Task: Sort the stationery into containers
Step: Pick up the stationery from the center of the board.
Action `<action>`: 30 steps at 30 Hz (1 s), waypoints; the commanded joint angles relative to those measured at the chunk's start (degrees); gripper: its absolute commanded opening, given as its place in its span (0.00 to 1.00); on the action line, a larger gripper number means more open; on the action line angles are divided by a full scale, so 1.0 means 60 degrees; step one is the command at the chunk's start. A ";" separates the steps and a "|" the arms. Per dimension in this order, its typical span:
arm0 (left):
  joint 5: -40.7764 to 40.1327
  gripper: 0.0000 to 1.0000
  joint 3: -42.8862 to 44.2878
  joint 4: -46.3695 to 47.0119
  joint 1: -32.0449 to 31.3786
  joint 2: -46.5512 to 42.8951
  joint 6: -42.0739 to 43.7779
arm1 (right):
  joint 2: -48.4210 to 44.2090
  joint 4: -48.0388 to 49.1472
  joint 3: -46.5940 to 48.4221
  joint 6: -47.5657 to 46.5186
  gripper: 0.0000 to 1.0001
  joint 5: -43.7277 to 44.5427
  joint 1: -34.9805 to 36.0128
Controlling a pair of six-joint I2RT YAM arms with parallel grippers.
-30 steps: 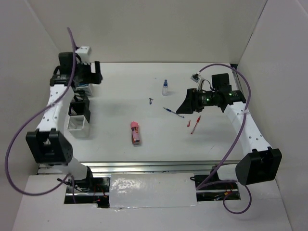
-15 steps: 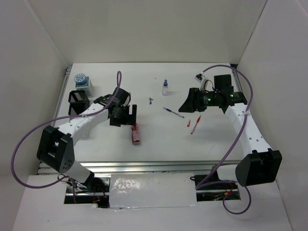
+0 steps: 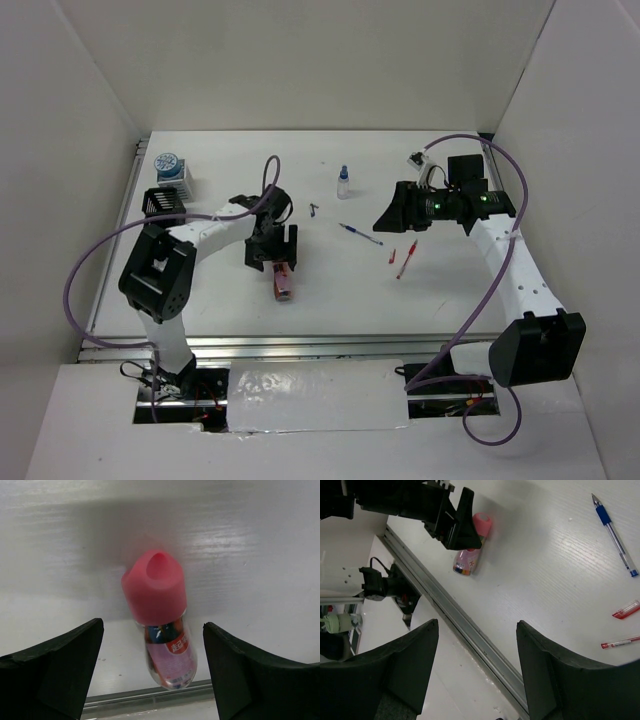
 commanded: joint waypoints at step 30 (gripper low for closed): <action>0.0175 0.00 0.0873 0.1561 0.1480 -0.2573 0.1085 | -0.0102 0.0165 0.0027 -0.0273 0.69 -0.0373 -0.0141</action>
